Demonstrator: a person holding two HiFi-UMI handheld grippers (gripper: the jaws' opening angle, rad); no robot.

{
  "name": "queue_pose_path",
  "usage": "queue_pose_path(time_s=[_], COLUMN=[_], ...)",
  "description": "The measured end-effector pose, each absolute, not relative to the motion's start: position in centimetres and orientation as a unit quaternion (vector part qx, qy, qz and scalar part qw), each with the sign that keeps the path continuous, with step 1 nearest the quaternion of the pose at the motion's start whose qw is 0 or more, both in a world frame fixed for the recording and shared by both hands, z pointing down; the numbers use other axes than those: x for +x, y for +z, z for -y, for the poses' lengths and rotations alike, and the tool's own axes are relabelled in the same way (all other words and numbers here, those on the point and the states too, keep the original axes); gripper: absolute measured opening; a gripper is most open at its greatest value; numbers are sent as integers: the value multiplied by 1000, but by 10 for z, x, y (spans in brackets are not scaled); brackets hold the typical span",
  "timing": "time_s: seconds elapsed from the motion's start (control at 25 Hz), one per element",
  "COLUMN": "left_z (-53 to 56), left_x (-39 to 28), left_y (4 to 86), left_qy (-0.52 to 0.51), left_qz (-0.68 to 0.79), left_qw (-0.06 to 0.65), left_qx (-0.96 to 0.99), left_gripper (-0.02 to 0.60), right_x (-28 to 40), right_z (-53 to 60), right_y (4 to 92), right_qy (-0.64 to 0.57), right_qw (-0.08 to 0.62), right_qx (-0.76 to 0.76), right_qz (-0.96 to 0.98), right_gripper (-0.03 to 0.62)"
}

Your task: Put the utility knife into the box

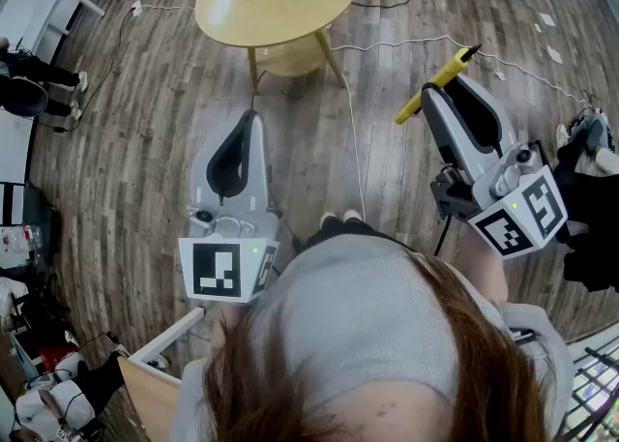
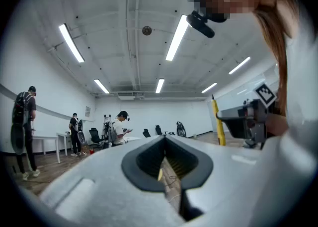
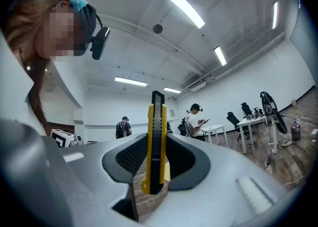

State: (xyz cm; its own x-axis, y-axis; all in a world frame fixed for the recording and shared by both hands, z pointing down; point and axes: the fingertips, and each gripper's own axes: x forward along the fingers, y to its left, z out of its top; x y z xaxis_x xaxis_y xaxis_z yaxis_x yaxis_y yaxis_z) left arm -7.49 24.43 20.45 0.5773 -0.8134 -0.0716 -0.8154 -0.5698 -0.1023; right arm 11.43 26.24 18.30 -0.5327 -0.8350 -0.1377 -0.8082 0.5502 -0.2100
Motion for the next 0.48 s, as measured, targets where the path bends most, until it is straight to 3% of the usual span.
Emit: queue_pose_path(time_s=[0.48], left_z=[-244], left_x=[-77], left_y=[198], left_qy=[9], left_qz=[-463], left_qw=[63], left_qx=[-884], left_gripper=[-6], right_x=[110], right_z=[-260], right_y=[183], right_qy=[-68], right_qw=[114], right_qx=[-462], right_qz=[-877], right_gripper=[121])
